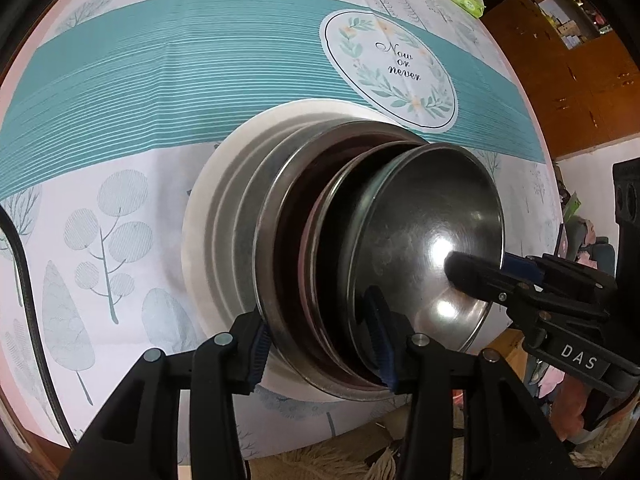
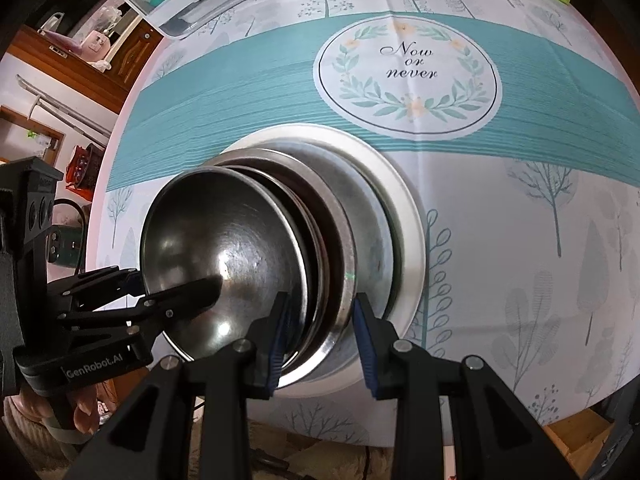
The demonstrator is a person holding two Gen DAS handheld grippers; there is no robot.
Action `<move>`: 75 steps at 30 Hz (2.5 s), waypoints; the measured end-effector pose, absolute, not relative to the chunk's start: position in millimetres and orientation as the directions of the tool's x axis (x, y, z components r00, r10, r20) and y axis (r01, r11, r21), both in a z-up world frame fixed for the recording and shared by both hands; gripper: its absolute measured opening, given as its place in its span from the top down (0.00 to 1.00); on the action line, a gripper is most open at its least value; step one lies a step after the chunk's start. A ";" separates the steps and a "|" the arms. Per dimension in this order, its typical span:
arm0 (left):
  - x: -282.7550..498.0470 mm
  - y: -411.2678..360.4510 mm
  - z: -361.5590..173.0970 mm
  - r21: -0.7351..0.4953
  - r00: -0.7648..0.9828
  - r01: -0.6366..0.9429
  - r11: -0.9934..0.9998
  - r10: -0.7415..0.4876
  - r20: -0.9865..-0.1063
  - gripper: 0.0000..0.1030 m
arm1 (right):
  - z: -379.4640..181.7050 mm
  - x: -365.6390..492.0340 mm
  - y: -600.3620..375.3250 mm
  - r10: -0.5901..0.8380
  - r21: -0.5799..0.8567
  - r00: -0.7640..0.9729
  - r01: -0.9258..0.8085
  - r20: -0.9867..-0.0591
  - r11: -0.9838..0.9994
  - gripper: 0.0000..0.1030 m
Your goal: Organize plates and bowls
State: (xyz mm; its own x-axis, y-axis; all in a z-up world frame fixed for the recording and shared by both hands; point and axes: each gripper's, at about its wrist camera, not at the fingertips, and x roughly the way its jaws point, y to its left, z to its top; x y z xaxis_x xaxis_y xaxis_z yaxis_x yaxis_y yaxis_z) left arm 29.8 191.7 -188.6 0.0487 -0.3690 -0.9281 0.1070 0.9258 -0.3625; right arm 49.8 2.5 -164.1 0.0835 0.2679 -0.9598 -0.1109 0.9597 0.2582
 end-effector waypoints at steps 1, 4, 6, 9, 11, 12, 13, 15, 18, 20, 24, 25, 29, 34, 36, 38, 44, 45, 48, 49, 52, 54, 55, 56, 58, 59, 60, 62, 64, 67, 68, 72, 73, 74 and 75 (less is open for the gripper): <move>30.7 191.4 -189.2 -0.362 0.048 0.105 0.926 -0.368 -0.928 0.58 | -164.1 50.5 1.8 0.269 0.259 0.084 -0.113 -0.960 0.959 0.69; 31.5 190.2 -187.6 -0.357 0.058 0.097 0.929 -0.363 -0.930 0.58 | -163.9 51.8 1.0 0.266 0.255 0.088 -0.122 -0.960 0.959 0.69; 31.3 188.8 -187.4 -0.349 0.061 0.100 0.932 -0.356 -0.932 0.58 | -163.6 51.9 1.1 0.265 0.253 0.088 -0.129 -0.960 0.959 0.69; 30.8 186.4 -187.6 -0.336 0.057 0.098 0.937 -0.342 -0.938 0.55 | -162.7 52.0 0.9 0.264 0.250 0.091 -0.140 -0.960 0.958 0.69; 29.9 185.4 -185.2 -0.317 0.070 0.103 0.943 -0.324 -0.943 0.54 | -161.0 51.7 1.0 0.261 0.245 0.097 -0.148 -0.961 0.958 0.69; 29.7 184.8 -183.3 -0.305 0.077 0.110 0.946 -0.314 -0.946 0.54 | -159.7 51.7 1.4 0.257 0.240 0.103 -0.153 -0.961 0.959 0.69; 29.4 184.2 -180.3 -0.291 0.089 0.120 0.949 -0.302 -0.949 0.53 | -158.1 51.6 1.7 0.253 0.234 0.112 -0.155 -0.961 0.960 0.69; 28.6 184.2 -172.7 -0.269 0.118 0.131 0.954 -0.284 -0.951 0.50 | -155.3 50.8 1.5 0.252 0.230 0.128 -0.163 -0.959 0.959 0.68; 27.8 185.7 -160.7 -0.243 0.159 0.143 0.959 -0.265 -0.951 0.44 | -151.2 49.7 0.9 0.255 0.229 0.144 -0.176 -0.956 0.957 0.67; 27.4 188.0 -153.6 -0.228 0.179 0.142 0.963 -0.251 -0.951 0.43 | -147.9 48.8 -0.9 0.269 0.242 0.149 -0.174 -0.952 0.954 0.67; 25.8 195.5 -140.3 -0.239 0.204 0.120 0.964 -0.260 -0.944 0.35 | -140.4 46.2 -3.5 0.279 0.248 0.171 -0.180 -0.945 0.952 0.67; 25.6 196.8 -139.0 -0.241 0.211 0.116 0.964 -0.261 -0.942 0.33 | -138.4 44.9 -3.9 0.282 0.250 0.177 -0.183 -0.943 0.951 0.67; 22.0 198.9 -129.6 -0.248 0.232 0.107 0.963 -0.266 -0.936 0.32 | -130.6 40.3 -4.6 0.297 0.261 0.197 -0.192 -0.934 0.946 0.67; 15.5 195.8 -120.2 -0.242 0.250 0.114 0.964 -0.263 -0.932 0.27 | -122.9 34.4 -4.8 0.292 0.250 0.222 -0.196 -0.930 0.948 0.67; 13.3 191.9 -116.1 -0.243 0.263 0.117 0.963 -0.266 -0.928 0.26 | -118.6 31.3 -6.4 0.294 0.251 0.232 -0.196 -0.927 0.948 0.67; 9.6 188.3 -108.6 -0.246 0.276 0.126 0.961 -0.272 -0.922 0.25 | -113.5 28.6 -8.4 0.293 0.248 0.244 -0.197 -0.925 0.948 0.67; 1.8 177.6 -87.3 -0.244 0.322 0.133 0.961 -0.274 -0.906 0.16 | -89.1 20.3 -13.9 0.294 0.242 0.305 -0.197 -0.906 0.950 0.67; 1.0 176.2 -84.3 -0.239 0.328 0.135 0.962 -0.271 -0.905 0.14 | -84.5 19.1 -15.3 0.294 0.242 0.317 -0.195 -0.902 0.950 0.67; -2.8 172.2 -72.1 -0.213 0.370 0.133 0.968 -0.248 -0.895 0.11 | -70.8 15.4 -18.8 0.289 0.235 0.354 -0.188 -0.889 0.954 0.67; -4.1 171.0 -68.5 -0.206 0.383 0.130 0.970 -0.240 -0.892 0.08 | -66.8 14.2 -19.9 0.285 0.232 0.365 -0.183 -0.886 0.955 0.67; -9.4 167.8 -56.3 -0.170 0.429 0.107 0.980 -0.200 -0.881 0.04 | -55.0 9.4 -23.3 0.271 0.219 0.401 -0.172 -0.875 0.960 0.62; -11.8 166.9 -50.8 -0.168 0.445 0.095 0.981 -0.193 -0.874 0.04 | -47.6 6.2 -26.2 0.258 0.207 0.428 -0.163 -0.866 0.965 0.54; -14.3 165.4 -46.2 -0.166 0.457 0.088 0.982 -0.188 -0.870 0.04 | -43.8 4.8 -28.3 0.251 0.199 0.441 -0.161 -0.862 0.967 0.54; -15.6 164.6 -43.4 -0.161 0.464 0.084 0.983 -0.181 -0.867 0.04 | -40.3 3.5 -29.3 0.247 0.194 0.450 -0.161 -0.858 0.968 0.54; -18.3 162.5 -37.6 -0.138 0.481 0.069 0.988 -0.154 -0.863 0.04 | -34.6 1.4 -31.8 0.238 0.186 0.465 -0.156 -0.853 0.970 0.54; -20.3 160.8 -34.0 -0.118 0.493 0.057 0.991 -0.131 -0.860 0.04 | -31.6 0.6 -33.1 0.238 0.186 0.471 -0.155 -0.850 0.970 0.54; -22.1 159.1 -31.3 -0.104 0.502 0.049 0.993 -0.115 -0.857 0.04 | -30.3 0.0 -34.0 0.238 0.187 0.474 -0.153 -0.848 0.970 0.54; -26.4 156.3 -25.4 -0.084 0.524 0.030 0.996 -0.088 -0.847 0.04 | -25.8 -2.5 -35.1 0.234 0.184 0.485 -0.150 -0.842 0.971 0.54; -30.3 154.9 -20.3 -0.083 0.538 0.011 0.997 -0.076 -0.839 0.04 | -19.9 -5.2 -36.6 0.225 0.171 0.500 -0.152 -0.836 0.973 0.54; -33.7 153.1 -15.7 -0.080 0.553 0.000 0.997 -0.067 -0.830 0.04 | -11.3 -9.5 -38.3 0.217 0.156 0.525 -0.159 -0.823 0.975 0.54; -35.6 151.6 -13.1 -0.072 0.563 -0.003 0.997 -0.058 -0.824 0.04 | -8.5 -10.8 -38.6 0.212 0.147 0.535 -0.163 -0.818 0.976 0.54; -41.2 146.1 -7.2 -0.042 0.579 -0.013 0.999 -0.026 -0.815 0.04 | -0.3 -14.4 -39.3 0.192 0.116 0.561 -0.168 -0.805 0.979 0.54; -41.9 145.4 -6.2 -0.041 0.581 -0.016 0.999 -0.025 -0.813 0.04 | 1.2 -14.9 -39.7 0.188 0.111 0.566 -0.167 -0.802 0.980 0.54; -42.9 144.3 -5.3 -0.041 0.584 -0.018 0.999 -0.023 -0.812 0.04 | 2.9 -15.3 -40.4 0.184 0.107 0.573 -0.167 -0.799 0.980 0.54; -43.6 143.0 -4.7 -0.039 0.585 -0.020 0.999 -0.020 -0.811 0.04 | 4.1 -15.6 -41.1 0.182 0.104 0.577 -0.166 -0.796 0.981 0.53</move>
